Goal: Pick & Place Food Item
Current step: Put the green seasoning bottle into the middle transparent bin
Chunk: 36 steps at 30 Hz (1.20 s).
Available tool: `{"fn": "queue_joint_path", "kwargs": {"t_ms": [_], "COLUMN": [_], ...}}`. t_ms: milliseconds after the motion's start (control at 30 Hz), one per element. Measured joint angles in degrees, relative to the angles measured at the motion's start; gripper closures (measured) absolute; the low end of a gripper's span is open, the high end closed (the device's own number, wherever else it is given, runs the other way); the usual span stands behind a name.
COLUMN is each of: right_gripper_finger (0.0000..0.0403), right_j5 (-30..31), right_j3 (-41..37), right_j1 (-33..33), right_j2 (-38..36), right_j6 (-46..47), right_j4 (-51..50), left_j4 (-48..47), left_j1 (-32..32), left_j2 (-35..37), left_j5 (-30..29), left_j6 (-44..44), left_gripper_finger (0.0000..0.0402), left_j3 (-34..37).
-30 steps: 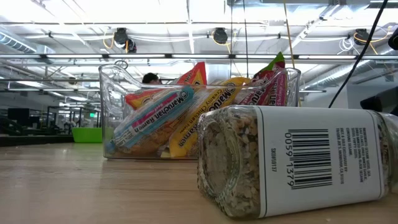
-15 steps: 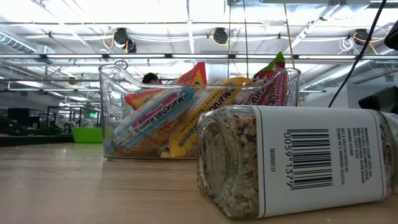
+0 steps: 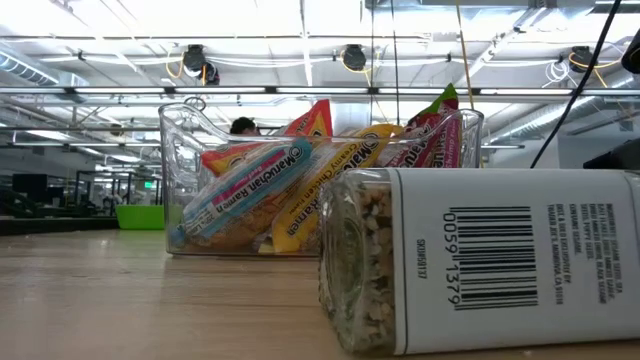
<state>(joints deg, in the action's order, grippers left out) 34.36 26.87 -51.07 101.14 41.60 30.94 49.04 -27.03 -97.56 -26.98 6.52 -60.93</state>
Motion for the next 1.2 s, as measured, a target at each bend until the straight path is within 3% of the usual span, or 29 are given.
{"fn": "queue_joint_path", "kwargs": {"t_ms": [567,933,1200], "right_gripper_finger": [0.0211,0.0117,0.0108], "right_j5": [-2.28,-2.68,-2.93], "right_j3": [-0.04,-0.04,-0.04], "right_j1": [1.14,1.11,1.14], "right_j2": [-2.38,-2.40,-2.36], "right_j6": [-1.75,-2.10,-4.30], "right_j4": [1.15,0.31,1.12], "left_j4": [0.00,-0.04,-0.15], "left_j1": [0.00,0.00,0.00], "left_j2": [0.00,0.00,0.00], "left_j5": [0.00,0.00,0.00], "left_j6": [0.02,0.02,0.04], "left_gripper_finger": [0.0236,0.0236,0.0236], "left_j3": [0.00,0.00,0.00]}}
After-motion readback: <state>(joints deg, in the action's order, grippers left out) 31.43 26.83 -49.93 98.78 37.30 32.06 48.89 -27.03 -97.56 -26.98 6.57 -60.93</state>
